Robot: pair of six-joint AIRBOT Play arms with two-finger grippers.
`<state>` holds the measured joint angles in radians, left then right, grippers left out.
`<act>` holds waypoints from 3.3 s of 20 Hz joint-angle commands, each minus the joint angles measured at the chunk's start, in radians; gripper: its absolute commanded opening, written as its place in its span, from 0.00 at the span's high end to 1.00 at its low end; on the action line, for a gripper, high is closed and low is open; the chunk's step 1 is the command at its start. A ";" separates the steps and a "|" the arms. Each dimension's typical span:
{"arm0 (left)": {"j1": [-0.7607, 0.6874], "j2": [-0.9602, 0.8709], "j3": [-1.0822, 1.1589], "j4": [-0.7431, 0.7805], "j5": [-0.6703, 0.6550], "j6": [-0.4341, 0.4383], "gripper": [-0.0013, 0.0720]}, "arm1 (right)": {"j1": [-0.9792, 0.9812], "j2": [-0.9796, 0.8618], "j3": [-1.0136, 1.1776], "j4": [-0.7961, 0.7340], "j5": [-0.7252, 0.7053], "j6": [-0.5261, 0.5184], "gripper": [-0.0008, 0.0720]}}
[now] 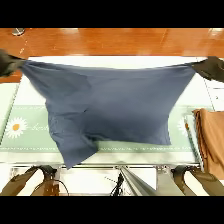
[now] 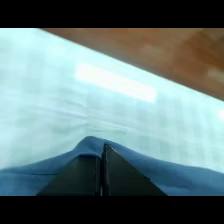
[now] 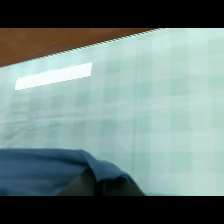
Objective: Fold the shirts.
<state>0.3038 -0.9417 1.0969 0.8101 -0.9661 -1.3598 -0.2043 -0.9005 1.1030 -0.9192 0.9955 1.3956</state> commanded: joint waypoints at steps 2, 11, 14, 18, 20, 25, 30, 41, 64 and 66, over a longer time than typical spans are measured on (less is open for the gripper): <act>-0.143 -0.370 0.074 -0.026 0.246 0.043 0.95 | 0.000 -0.376 0.069 0.209 -0.144 -0.176 0.96; -0.133 -0.722 0.309 -0.111 0.127 0.040 0.95 | 0.000 -0.890 0.491 0.206 -0.064 -0.021 0.96; -0.078 -0.708 0.324 -0.111 -0.071 0.156 0.95 | -0.017 -0.884 0.498 0.206 0.006 -0.026 0.96; -0.031 -0.711 0.289 0.023 -0.459 0.199 0.95 | -0.056 -0.882 0.497 0.103 0.306 -0.103 0.96; -0.046 -0.711 0.223 0.171 -0.509 0.183 0.95 | -0.051 -0.881 0.494 -0.053 0.407 -0.088 0.96; -0.079 -0.712 0.089 0.203 -0.420 0.168 0.95 | -0.022 -0.882 0.415 -0.155 0.379 -0.023 0.96; -0.054 -0.709 0.157 0.205 -0.487 0.075 0.02 | 0.007 -0.881 0.399 -0.152 0.381 0.025 0.17; 0.264 -0.290 -0.311 0.356 -0.443 0.065 0.02 | -0.217 -0.328 -0.249 0.013 0.098 -0.102 0.14; 0.182 -0.154 -0.768 -0.211 -0.272 0.425 0.95 | -0.504 0.006 -0.590 -0.202 0.244 0.014 0.14; 0.182 -0.154 -0.762 -0.224 -0.275 0.425 0.95 | -0.446 0.006 -0.649 -0.221 0.294 0.012 0.14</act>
<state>0.4892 -1.0966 0.3267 0.6380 -1.2270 -0.9588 -0.6621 -0.8944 0.5014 -0.9863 1.2152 1.3281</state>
